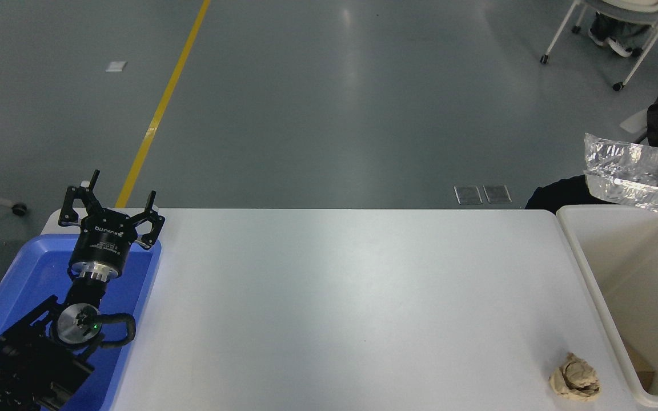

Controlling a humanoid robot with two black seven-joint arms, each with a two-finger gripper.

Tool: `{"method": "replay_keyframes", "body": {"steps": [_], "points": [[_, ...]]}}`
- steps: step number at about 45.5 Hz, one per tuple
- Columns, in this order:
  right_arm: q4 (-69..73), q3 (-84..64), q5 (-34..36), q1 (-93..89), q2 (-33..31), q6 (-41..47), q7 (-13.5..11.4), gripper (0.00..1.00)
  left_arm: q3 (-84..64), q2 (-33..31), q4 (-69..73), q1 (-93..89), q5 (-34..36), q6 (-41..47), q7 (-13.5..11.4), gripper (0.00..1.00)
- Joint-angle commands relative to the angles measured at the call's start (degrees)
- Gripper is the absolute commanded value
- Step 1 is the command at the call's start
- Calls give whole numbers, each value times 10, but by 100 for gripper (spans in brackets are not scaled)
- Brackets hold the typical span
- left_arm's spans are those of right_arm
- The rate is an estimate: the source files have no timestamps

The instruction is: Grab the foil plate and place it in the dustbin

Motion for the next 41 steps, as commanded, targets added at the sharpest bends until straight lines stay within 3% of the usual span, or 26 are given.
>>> {"method": "replay_keyframes", "body": {"steps": [1, 7, 18, 36, 37, 38, 39, 40, 41], "points": [[-154, 161, 117, -314, 79, -117, 4, 0, 0, 0, 0, 0, 0, 0, 0, 100], [-287, 219, 195, -432, 174, -128, 4, 0, 0, 0, 0, 0, 0, 0, 0, 100], [-429, 229, 313, -543, 264, -129, 2, 0, 0, 0, -1, 0, 0, 0, -1, 100], [-446, 230, 329, -565, 293, -149, 3, 0, 0, 0, 0, 1, 0, 0, -1, 100], [-447, 230, 329, -565, 295, -150, 3, 5, 0, 0, 0, 1, 0, 0, -1, 100], [-446, 230, 329, -564, 295, -150, 3, 37, 0, -1, 0, 1, 0, 0, -1, 100], [-447, 229, 329, -563, 295, -153, 4, 88, 0, -1, 0, 1, 0, 0, -1, 100], [-445, 229, 328, -562, 295, -151, 4, 100, 0, 0, 0, 1, 0, 0, -1, 100], [-446, 229, 328, -561, 294, -152, 5, 98, 0, -1, 0, 1, 0, 0, -1, 100]]}}
